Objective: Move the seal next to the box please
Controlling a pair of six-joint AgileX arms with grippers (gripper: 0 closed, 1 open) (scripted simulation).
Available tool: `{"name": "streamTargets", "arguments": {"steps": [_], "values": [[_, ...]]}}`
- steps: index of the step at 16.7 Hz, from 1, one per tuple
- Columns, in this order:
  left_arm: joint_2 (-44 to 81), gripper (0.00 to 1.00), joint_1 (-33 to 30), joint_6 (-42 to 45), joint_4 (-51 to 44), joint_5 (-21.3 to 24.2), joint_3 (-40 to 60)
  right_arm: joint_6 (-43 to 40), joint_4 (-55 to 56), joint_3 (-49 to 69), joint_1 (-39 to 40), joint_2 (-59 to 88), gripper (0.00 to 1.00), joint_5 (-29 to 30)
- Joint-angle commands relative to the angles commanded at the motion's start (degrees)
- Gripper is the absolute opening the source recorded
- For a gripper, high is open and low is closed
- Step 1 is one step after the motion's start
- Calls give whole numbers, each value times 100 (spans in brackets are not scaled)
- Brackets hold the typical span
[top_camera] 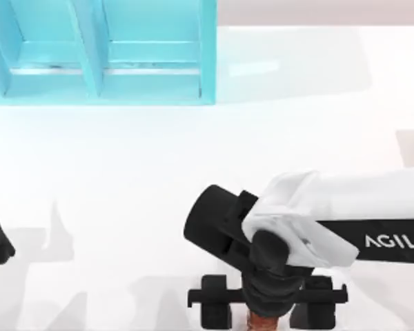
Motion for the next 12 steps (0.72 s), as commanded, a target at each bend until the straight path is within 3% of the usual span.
{"name": "streamTargets", "arguments": {"steps": [8, 12], "values": [[0, 100, 0, 0, 0, 0, 0, 0, 0, 0, 0, 0, 2, 0], [0, 100, 0, 0, 0, 0, 0, 0, 0, 0, 0, 0, 0, 0]]}}
